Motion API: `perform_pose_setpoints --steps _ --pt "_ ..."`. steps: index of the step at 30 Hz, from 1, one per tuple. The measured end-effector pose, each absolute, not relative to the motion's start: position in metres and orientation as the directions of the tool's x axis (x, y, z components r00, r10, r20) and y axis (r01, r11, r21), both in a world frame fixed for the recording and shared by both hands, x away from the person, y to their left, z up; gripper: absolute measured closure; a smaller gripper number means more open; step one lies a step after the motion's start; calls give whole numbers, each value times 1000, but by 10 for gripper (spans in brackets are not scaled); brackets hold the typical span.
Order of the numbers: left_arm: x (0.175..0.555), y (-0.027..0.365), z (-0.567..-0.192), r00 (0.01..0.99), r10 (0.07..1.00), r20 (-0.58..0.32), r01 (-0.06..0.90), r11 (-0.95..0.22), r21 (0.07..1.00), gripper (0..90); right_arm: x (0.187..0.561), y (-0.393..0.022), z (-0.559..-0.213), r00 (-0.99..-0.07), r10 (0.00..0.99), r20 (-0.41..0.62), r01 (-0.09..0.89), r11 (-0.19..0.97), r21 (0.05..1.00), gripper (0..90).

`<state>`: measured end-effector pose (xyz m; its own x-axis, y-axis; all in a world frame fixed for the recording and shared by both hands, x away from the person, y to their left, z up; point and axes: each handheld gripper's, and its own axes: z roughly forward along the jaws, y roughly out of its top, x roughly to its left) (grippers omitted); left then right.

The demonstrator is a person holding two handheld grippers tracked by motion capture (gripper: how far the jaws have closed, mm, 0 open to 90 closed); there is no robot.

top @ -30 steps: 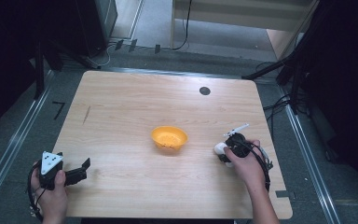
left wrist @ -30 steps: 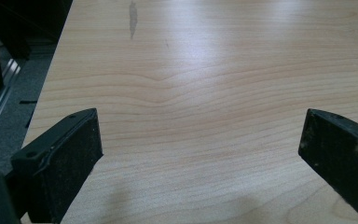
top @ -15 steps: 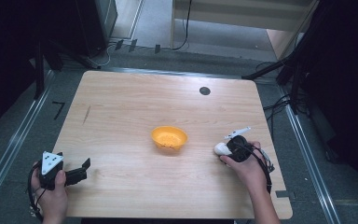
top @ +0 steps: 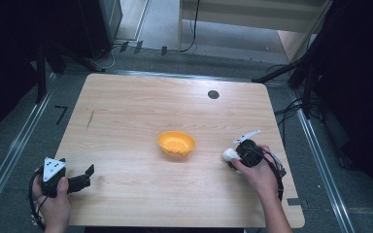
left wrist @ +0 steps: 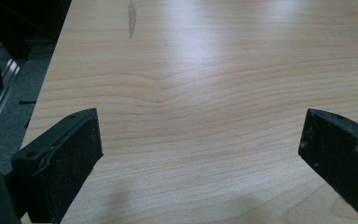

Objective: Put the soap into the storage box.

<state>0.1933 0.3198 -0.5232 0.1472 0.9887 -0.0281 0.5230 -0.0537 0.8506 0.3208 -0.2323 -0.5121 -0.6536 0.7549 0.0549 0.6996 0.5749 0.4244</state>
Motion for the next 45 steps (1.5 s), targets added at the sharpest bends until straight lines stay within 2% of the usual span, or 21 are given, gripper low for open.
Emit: perform_pose_setpoints --steps 18,45 --pt "193 320 -523 147 989 -28 523 -54 851 0 328 -212 -469 -740 672 5 591 647 481 510" --pt "193 321 -523 149 988 -30 525 -53 849 0 344 -147 -446 -874 481 -73 392 785 481 509"
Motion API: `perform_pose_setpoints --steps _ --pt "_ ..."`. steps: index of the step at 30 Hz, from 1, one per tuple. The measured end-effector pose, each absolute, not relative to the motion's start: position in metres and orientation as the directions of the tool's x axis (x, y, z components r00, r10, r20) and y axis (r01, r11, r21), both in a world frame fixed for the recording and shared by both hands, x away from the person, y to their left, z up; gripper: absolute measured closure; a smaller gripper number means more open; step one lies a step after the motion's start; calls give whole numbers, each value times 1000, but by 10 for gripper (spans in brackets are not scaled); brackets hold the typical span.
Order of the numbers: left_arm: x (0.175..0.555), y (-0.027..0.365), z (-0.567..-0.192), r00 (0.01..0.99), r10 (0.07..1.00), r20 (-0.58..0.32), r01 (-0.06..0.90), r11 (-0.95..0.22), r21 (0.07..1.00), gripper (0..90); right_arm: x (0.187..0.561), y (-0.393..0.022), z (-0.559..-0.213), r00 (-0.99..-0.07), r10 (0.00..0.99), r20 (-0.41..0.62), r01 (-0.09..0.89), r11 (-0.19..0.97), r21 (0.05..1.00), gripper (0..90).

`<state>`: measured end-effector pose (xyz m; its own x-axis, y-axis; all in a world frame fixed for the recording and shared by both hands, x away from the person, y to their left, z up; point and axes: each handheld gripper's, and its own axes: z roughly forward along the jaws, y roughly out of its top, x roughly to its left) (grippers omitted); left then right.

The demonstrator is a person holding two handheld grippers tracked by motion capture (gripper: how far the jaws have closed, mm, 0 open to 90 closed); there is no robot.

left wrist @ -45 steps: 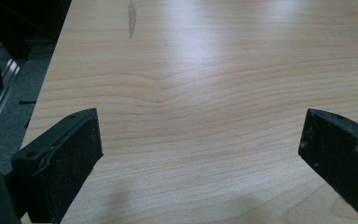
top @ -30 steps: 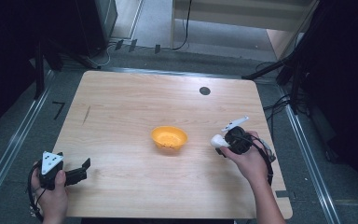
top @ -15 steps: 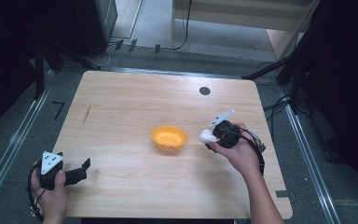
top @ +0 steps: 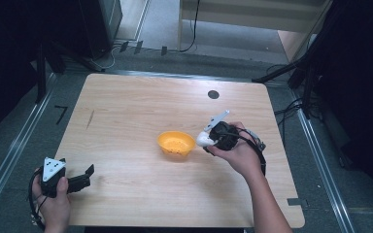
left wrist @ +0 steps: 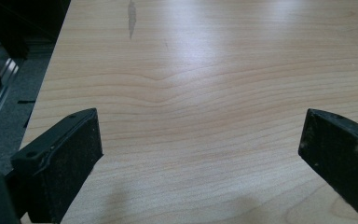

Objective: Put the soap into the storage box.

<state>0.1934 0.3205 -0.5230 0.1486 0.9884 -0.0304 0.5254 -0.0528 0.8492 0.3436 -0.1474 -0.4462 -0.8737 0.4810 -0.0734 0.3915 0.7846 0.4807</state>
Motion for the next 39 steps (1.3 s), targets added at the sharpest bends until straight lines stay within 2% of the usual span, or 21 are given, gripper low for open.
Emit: perform_pose_setpoints --steps 39 --pt "194 322 -523 149 988 -40 527 -45 849 0 359 -82 -440 -947 304 -103 219 846 487 508"
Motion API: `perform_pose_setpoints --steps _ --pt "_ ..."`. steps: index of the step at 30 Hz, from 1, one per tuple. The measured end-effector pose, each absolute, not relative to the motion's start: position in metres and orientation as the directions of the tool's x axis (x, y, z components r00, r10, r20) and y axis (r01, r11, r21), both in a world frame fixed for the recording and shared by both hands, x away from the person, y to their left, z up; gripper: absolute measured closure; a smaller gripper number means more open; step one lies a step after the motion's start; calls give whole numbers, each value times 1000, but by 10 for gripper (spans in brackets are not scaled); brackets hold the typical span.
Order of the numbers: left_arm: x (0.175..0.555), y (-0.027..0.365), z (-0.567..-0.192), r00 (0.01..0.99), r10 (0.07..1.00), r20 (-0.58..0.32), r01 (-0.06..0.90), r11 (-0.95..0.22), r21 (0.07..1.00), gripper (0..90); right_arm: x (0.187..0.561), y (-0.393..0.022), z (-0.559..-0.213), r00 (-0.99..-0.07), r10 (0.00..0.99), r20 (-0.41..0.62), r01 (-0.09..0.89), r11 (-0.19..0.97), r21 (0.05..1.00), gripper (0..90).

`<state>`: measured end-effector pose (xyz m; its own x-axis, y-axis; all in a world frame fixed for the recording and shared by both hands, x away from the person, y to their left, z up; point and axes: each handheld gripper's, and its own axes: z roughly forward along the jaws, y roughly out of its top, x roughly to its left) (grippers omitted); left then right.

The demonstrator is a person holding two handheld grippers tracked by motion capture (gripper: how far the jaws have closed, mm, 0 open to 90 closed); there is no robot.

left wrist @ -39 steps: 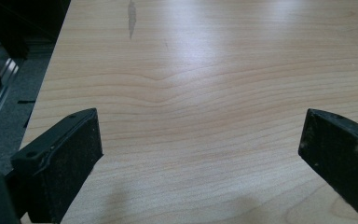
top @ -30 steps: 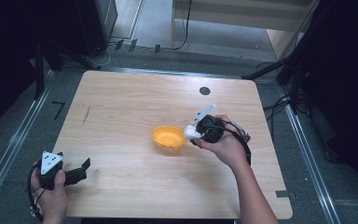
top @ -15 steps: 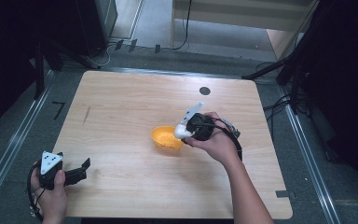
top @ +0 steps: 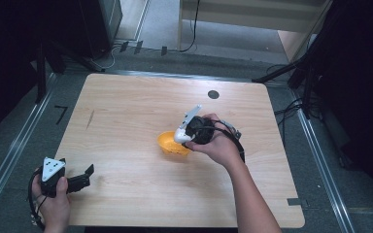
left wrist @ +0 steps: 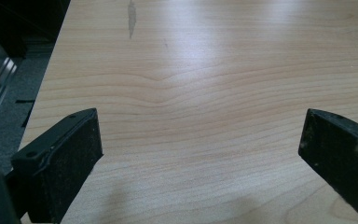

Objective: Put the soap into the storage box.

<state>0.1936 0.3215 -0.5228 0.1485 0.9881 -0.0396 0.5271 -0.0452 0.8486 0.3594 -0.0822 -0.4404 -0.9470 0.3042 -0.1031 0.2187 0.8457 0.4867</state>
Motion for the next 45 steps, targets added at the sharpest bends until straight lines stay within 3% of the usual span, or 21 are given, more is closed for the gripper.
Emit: perform_pose_setpoints --steps 45 --pt "194 322 -523 152 987 -48 529 -40 848 0 378 -44 -461 -975 205 -90 148 892 426 507"
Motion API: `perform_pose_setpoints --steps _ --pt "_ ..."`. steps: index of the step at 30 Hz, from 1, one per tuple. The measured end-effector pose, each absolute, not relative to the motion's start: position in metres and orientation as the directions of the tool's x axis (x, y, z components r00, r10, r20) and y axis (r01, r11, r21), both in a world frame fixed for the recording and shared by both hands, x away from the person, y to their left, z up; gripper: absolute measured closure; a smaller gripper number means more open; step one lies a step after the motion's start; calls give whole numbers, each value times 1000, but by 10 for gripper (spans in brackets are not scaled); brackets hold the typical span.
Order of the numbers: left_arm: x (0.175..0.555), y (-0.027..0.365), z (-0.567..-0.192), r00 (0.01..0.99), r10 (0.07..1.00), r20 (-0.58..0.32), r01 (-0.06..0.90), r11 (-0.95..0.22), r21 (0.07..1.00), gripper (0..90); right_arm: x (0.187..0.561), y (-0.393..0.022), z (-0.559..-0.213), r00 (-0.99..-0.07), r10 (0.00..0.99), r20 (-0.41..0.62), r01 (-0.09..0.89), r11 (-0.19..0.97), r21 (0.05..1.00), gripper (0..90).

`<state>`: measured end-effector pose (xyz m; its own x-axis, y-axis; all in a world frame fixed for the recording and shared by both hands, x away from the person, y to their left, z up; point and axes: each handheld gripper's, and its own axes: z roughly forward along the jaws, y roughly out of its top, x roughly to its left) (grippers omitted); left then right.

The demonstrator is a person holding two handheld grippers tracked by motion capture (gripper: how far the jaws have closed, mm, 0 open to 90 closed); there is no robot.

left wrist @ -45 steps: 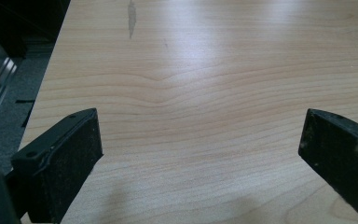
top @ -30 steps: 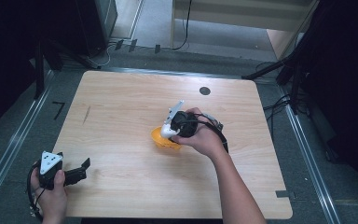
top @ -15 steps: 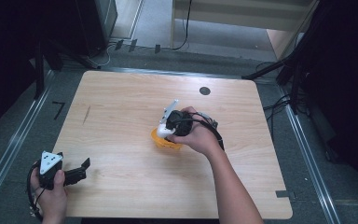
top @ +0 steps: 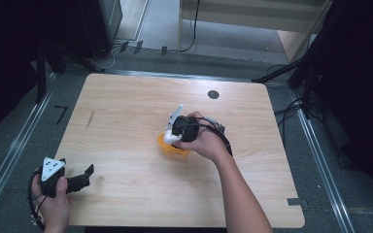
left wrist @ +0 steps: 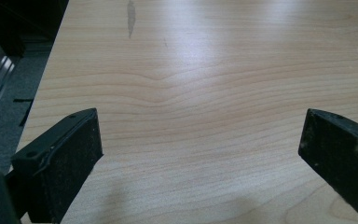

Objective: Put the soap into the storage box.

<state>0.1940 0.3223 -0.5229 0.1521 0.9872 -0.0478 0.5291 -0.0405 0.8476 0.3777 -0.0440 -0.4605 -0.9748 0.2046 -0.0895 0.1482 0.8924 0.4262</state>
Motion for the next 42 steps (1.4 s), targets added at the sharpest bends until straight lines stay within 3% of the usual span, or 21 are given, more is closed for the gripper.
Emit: perform_pose_setpoints --steps 12,19,32,42 --pt "194 322 -523 152 987 -47 529 -41 847 0 378 -44 -466 -975 204 -90 152 903 402 504" --pt "194 322 -523 153 987 -47 528 -41 848 0 378 -51 -454 -968 247 -51 191 850 491 485" --pt "194 322 -523 152 987 -46 526 -41 849 0 373 -82 -444 -952 301 -50 228 811 539 471" --pt "194 322 -523 153 987 -40 527 -47 849 0 364 -118 -446 -915 401 -47 304 762 572 456"
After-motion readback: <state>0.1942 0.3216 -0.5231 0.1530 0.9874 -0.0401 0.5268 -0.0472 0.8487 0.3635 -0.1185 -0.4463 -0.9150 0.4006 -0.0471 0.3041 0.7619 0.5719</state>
